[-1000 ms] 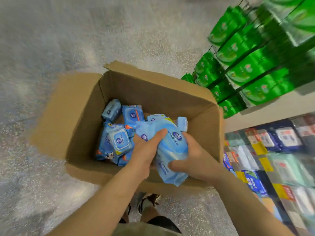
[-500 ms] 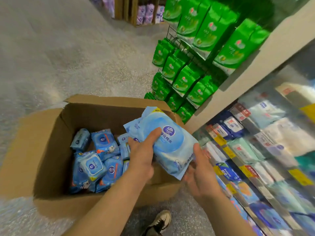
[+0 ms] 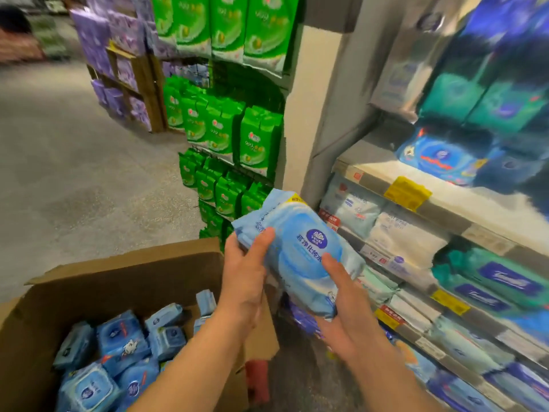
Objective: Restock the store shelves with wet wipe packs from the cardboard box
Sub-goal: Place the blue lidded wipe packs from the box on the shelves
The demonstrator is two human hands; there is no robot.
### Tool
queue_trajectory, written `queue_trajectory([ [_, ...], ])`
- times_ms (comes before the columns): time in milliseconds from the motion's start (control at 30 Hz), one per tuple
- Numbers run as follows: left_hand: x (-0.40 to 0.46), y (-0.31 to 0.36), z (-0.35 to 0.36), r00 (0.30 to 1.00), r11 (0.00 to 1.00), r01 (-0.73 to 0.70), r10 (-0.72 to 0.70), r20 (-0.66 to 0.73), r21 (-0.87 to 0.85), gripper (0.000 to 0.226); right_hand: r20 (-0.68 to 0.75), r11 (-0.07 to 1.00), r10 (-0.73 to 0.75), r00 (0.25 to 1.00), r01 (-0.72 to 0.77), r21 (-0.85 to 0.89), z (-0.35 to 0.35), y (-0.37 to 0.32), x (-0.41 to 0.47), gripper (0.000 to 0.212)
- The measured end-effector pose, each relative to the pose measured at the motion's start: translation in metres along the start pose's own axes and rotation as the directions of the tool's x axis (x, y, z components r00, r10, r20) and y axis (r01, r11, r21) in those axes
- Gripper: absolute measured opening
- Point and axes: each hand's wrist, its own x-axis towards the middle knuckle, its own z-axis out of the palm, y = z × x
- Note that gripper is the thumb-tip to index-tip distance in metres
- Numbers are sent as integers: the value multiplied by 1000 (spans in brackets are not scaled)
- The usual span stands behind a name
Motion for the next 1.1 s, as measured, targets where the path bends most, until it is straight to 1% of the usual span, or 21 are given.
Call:
queue_trajectory([
  [67,6,-1,29,998,998,56,-57,35,10,69,-3,999,-43,999,43,-12,-25,-33,0,47],
  [100,8,-3,43,996,997,81,-81,48,17,72,-4,997,-65,998,64,-35,-37,-48,-1,46],
  [133,10,-6,56,995,995,92,-94,44,32,63,-5,994,-88,996,87,-60,-49,-63,-2,46],
  [200,11,-14,81,993,990,103,-109,52,97,33,-17,984,-148,989,145,-102,-72,-88,-3,49],
  [233,12,-19,92,989,985,108,-119,82,136,22,-27,977,-182,983,177,-120,-82,-98,-4,51],
  [267,12,-23,103,985,979,100,-123,119,178,19,-46,970,-210,977,202,-137,-93,-108,-6,54],
  [367,13,-37,136,974,936,43,-117,194,348,23,-84,957,-245,966,226,-182,-119,-130,-11,59],
  [400,13,-41,146,968,916,15,-113,222,401,24,-95,955,-245,965,224,-192,-127,-137,-13,59],
  [467,13,-51,162,950,862,-59,-106,293,503,27,-113,952,-249,962,221,-213,-139,-148,-14,48],
  [500,13,-55,168,940,837,-101,-97,326,539,30,-121,946,-257,959,225,-232,-143,-153,-14,47],
  [567,14,-61,181,922,815,-142,-98,376,562,40,-124,922,-299,946,253,-294,-150,-164,-11,54],
  [600,17,-63,187,913,817,-155,-96,395,556,43,-123,901,-331,936,274,-337,-152,-170,-9,55],
  [667,24,-65,201,896,823,-181,-87,435,538,35,-120,841,-410,904,324,-434,-155,-183,-4,58],
  [733,35,-63,215,861,826,-220,-85,501,518,26,-113,771,-474,873,349,-533,-158,-198,4,73],
  [833,57,-56,233,804,813,-317,-43,593,488,23,-102,652,-570,816,373,-661,-157,-223,17,90],
  [867,66,-54,240,788,814,-335,-35,615,475,24,-96,617,-589,803,370,-695,-156,-233,23,90],
  [967,95,-44,259,752,823,-360,-23,659,439,26,-36,529,-633,773,398,-749,-152,-259,43,74],
  [1000,106,-42,265,742,826,-370,-12,670,425,29,-11,494,-650,760,411,-766,-151,-267,52,74],
  [1100,142,-33,282,717,809,-424,24,697,407,30,52,393,-685,727,429,-813,-151,-286,83,89],
])
